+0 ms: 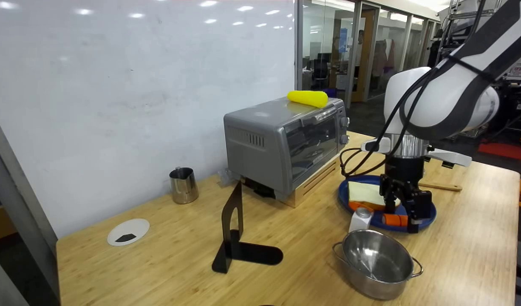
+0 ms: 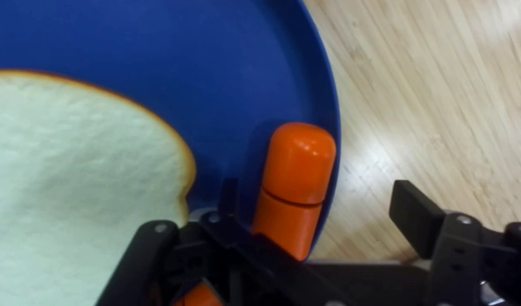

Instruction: Take the lid off the pot, put it on the table, take half a carrot from the plate, put it in the pot then cover the pot with the lid

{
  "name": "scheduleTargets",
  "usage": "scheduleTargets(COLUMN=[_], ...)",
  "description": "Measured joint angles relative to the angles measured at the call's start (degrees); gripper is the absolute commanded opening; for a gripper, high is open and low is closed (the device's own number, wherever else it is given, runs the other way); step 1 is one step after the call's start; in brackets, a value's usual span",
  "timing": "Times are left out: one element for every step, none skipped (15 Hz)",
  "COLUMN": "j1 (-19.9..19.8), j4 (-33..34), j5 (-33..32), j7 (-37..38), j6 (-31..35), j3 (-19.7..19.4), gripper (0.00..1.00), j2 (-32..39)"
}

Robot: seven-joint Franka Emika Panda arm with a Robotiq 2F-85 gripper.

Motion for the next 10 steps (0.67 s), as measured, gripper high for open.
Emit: scheduleTargets(j1=[-0.1,-0.1,-0.2,-0.2,-0.3,-0.3,-0.3,-0.3,-0.3,-0.3], j4=[0.0,0.0,0.0,0.0,0.0,0.0,0.1,0.1,0.1,0.1], j5=[0.0,0.0,0.0,0.0,0.0,0.0,0.0,0.0,0.0,0.0], j7=[-0.1,-0.1,-0.2,-0.3,-0.3,-0.3,-0.3,-0.3,-0.3,-0.4], j6=[0.0,0.1,0.1,0.1,0.2,0.2,0.1,0.1,0.1,0.1], j3=[0.0,0.0,0.0,0.0,0.0,0.0,0.0,0.0,0.0,0.0], gripper=[0.52,0.45,0.38,0.31,0.24,0.18,0.12,0.12,0.12,0.12], j2=[0.0,0.0,0.0,0.0,0.0,0.0,0.0,-0.1,-0.1,-0.1])
